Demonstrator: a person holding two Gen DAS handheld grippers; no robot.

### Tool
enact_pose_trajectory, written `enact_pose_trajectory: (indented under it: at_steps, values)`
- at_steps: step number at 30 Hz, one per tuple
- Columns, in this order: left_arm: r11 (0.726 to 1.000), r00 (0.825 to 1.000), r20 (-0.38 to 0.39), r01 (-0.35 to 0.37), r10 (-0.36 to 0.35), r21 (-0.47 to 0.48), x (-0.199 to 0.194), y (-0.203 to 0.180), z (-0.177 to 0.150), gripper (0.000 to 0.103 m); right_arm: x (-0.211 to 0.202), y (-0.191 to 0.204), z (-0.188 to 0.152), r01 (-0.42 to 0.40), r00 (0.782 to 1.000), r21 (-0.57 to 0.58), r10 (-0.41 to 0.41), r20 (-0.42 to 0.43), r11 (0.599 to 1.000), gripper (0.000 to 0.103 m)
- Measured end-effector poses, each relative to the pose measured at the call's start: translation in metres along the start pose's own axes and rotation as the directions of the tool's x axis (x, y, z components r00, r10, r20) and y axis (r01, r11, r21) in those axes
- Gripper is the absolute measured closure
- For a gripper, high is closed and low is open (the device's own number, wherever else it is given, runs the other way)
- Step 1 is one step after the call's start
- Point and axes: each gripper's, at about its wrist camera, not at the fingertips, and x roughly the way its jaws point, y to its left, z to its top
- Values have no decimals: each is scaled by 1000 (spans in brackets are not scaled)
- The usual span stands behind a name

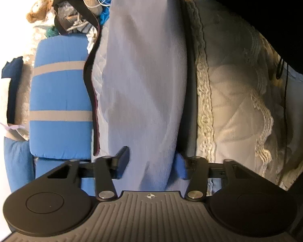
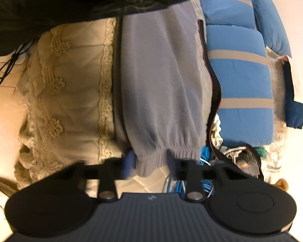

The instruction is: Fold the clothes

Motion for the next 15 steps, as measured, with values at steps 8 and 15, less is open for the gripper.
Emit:
enact_pose_trajectory:
  at_steps: [8,15]
  values:
    - [1000,1000,-8,23,-23,1,1,-1,-7,91,9,-4,-3,-52,998,-19,51,-25,998,95]
    - [1000,999,-38,15,-15,-3,-4,10,-25,53,6,-29,-7,-94,995,88,97,-33,992,41]
